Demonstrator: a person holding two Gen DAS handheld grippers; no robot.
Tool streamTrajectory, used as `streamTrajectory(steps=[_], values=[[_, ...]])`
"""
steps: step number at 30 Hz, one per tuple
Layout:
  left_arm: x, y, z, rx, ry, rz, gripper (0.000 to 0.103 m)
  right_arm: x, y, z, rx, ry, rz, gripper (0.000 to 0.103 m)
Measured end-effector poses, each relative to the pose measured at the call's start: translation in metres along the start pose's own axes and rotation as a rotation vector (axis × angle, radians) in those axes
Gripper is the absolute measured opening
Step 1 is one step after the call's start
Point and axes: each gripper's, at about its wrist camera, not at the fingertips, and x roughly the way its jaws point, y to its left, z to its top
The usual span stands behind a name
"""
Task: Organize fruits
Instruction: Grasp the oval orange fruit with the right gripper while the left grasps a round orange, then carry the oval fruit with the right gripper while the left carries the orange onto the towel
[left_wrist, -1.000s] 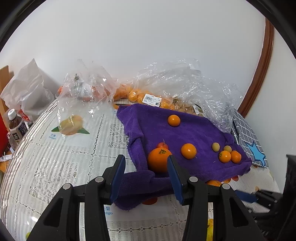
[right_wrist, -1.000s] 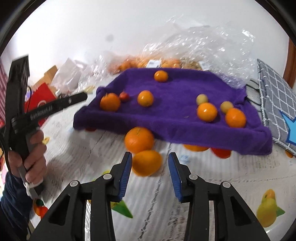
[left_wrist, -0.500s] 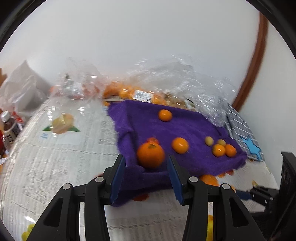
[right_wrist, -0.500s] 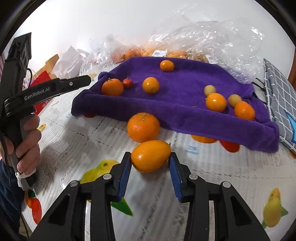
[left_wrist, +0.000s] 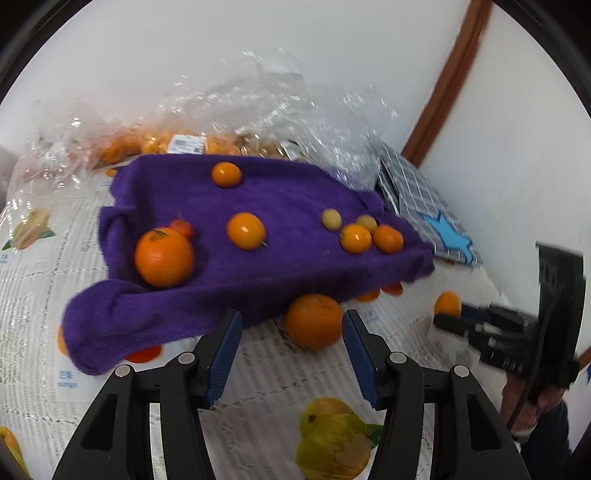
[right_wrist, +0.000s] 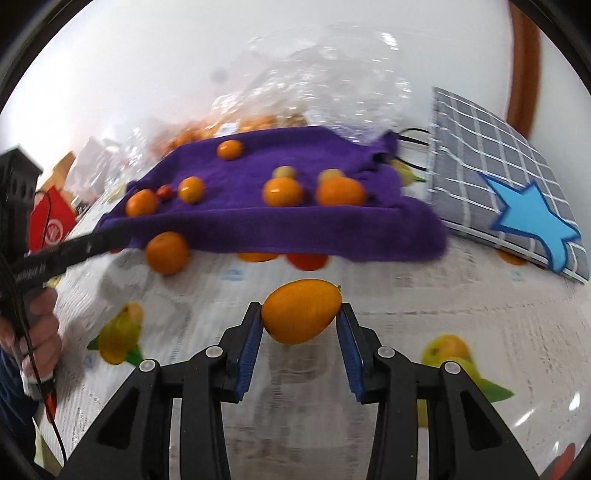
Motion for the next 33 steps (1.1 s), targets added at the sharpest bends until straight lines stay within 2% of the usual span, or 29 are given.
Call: streamTrajectory(steps=[9, 16, 20, 33], values=[[0.022, -0.016, -0.004, 0.069, 0.091, 0.041, 0.054, -0.001, -0.023, -0.001, 0.047, -0.008, -0.035, 0.041], [0.031, -0.019, -0.002, 0.061, 0.114, 0.051, 0.054, 0.003, -0.028, -0.002, 0.067, -0.006, -0.036, 0.041], [0.032, -0.022, -0.002, 0.070, 0.112, 0.047, 0.040, 0.005, -0.029, -0.002, 0.072, 0.000, -0.033, 0.041], [0.008, -0.020, 0.003, 0.049, 0.018, 0.021, 0.038, -0.008, -0.027, 0.003, 0.077, -0.021, -0.052, 0.041]])
